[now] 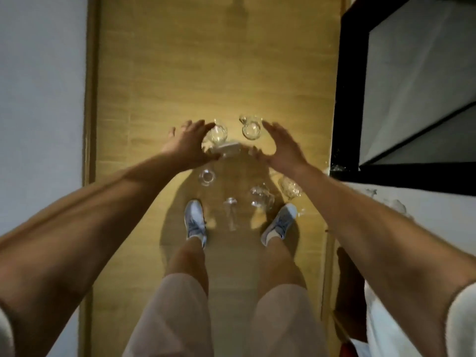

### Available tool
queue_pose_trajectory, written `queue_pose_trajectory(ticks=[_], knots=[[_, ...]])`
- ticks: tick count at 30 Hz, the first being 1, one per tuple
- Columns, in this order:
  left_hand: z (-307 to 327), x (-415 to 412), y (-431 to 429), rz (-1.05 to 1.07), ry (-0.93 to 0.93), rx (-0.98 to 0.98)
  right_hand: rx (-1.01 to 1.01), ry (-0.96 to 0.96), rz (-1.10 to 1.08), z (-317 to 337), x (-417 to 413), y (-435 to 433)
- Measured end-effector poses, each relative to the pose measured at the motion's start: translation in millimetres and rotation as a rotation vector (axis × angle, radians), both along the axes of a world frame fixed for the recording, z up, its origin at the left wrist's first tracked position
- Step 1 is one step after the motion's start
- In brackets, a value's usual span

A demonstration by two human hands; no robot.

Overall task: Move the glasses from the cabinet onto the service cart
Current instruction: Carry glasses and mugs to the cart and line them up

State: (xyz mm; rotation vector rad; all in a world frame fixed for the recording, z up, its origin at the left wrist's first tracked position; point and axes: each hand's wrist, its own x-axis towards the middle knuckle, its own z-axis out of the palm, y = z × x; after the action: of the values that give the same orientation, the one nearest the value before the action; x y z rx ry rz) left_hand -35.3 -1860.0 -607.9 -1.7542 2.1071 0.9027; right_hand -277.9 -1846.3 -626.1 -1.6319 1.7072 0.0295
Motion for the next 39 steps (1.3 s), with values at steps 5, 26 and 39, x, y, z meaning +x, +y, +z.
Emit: queue_pose_trajectory(ticks=[5,26,39], knots=[[-89.5,-16.2,-7.0,0.174,0.096,0.003,0.116,0.012,0.058,-83.5,-12.1,-30.9],[-438.2,-64.8,-56.4,0.544,0.119,-0.021,-0.044,0.102,0.013,-424.7,-10.5,-92.0],[-417.9,-49.0,-57.4,0.328,-0.084,-0.136,-0.239,0.183,-0.03,-405.0,2.0,-79.6]])
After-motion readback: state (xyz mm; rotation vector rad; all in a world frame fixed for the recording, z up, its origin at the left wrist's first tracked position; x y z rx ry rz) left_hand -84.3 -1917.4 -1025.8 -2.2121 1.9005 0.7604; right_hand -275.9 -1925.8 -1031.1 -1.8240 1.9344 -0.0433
